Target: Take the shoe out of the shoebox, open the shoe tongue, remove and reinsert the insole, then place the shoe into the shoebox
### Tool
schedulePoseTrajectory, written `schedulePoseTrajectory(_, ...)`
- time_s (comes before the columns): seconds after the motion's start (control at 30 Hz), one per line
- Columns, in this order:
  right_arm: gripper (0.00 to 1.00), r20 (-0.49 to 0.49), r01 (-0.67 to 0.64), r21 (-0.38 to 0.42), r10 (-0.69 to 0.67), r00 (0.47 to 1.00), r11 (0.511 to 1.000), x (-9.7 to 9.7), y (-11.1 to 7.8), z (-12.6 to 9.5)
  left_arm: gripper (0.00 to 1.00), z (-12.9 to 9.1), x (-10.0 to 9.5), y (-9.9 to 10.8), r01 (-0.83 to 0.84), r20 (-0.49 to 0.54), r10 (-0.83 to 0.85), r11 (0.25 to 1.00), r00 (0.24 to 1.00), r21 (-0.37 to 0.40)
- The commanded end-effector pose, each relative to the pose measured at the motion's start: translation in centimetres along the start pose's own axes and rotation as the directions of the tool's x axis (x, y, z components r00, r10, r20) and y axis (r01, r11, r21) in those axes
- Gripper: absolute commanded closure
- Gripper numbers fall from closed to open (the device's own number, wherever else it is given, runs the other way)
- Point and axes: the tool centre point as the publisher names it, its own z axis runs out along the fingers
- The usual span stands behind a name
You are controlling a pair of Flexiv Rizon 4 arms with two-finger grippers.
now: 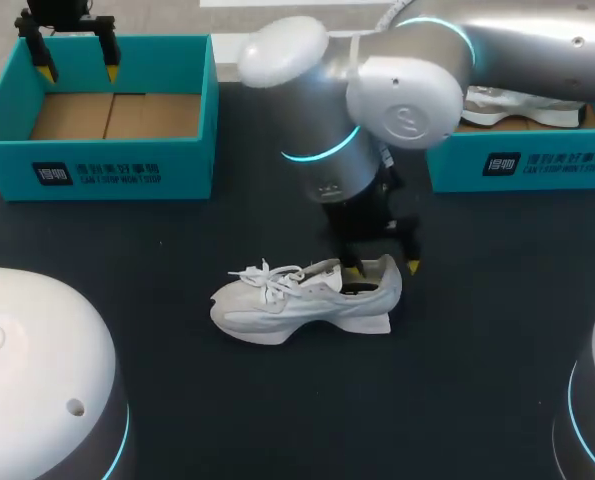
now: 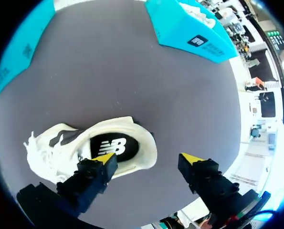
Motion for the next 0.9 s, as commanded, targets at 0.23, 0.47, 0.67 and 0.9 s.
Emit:
schedulePoseTrajectory(0.23,0.0,-0.097,0.464,-0.147,-0.48,0.872,0.874,-2.3,-0.4,-6.5,0.0,0.0,0.0,0.0,0.0,0.001,0.0,1.0,1.0,0.0)
schedulePoseTrajectory(0.47,0.0,-0.003,0.823,-0.086,-0.826,0.564,0.562,-2.0,-1.6,-7.6,0.0,0.0,0.0,0.0,0.0,0.001,0.0,1.0,1.0,0.0)
schedulePoseTrajectory(0.67,0.0,-0.003,0.823,-0.086,-0.826,0.564,0.562,-2.0,-1.6,-7.6,0.0,0.0,0.0,0.0,0.0,0.001,0.0,1.0,1.0,0.0)
schedulePoseTrajectory(0.9,0.0,-0.003,0.823,-0.086,-0.826,0.564,0.562,-2.0,-1.6,-7.6,0.0,0.0,0.0,0.0,0.0,0.001,0.0,1.0,1.0,0.0)
